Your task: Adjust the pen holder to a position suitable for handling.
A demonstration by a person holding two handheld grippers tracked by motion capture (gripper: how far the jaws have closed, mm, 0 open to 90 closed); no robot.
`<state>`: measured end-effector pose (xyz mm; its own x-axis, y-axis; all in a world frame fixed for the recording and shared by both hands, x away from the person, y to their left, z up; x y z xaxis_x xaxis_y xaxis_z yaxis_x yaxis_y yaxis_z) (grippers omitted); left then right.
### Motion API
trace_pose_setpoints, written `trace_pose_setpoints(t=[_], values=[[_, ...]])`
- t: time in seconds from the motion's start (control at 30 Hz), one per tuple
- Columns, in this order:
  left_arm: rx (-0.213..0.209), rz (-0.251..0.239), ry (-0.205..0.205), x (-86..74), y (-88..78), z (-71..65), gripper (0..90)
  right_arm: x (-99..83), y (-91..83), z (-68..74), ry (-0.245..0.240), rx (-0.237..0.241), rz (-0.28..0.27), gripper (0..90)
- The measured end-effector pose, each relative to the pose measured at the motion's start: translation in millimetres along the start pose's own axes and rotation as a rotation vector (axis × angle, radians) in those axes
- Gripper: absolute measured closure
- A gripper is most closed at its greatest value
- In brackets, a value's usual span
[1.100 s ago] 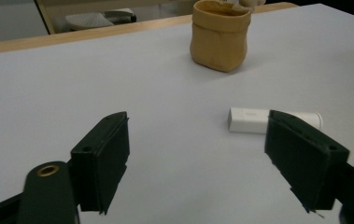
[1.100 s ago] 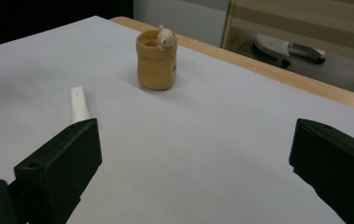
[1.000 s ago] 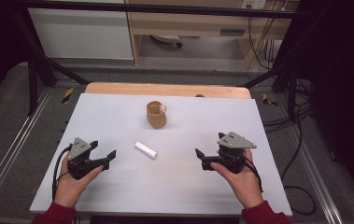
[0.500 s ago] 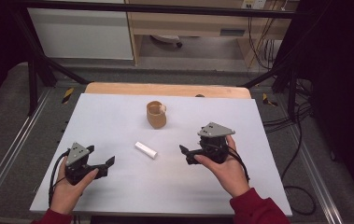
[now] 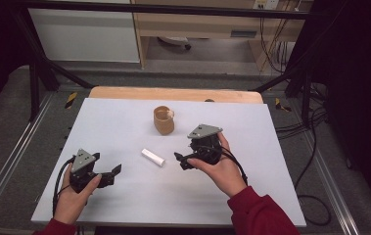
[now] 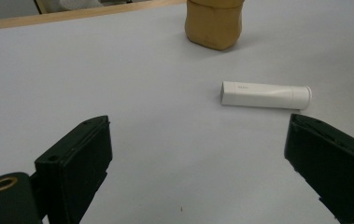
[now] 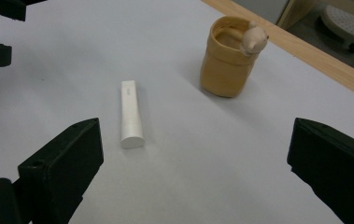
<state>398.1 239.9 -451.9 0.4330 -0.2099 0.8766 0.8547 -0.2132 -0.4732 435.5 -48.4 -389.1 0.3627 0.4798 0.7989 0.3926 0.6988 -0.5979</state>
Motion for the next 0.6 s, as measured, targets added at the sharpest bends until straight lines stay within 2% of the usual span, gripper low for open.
trace_pose_setpoints(t=[0.6], values=[[-0.004,0.002,0.002,-0.6,1.0,1.0,7.2,6.1,37.3,9.0,0.003,0.068,0.087,4.1]])
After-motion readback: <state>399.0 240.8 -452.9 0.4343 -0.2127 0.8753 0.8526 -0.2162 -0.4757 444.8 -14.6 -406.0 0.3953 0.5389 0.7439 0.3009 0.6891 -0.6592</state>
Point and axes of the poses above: each handheld gripper's, and its own axes: y roughly forward along the jaws, x roughly out of its top, z roughly to its left, the point moved 7 cm from there along y, roughly forward along the jaws, and after that the axes turned 14 degrees about x, right-handed, at the moved point
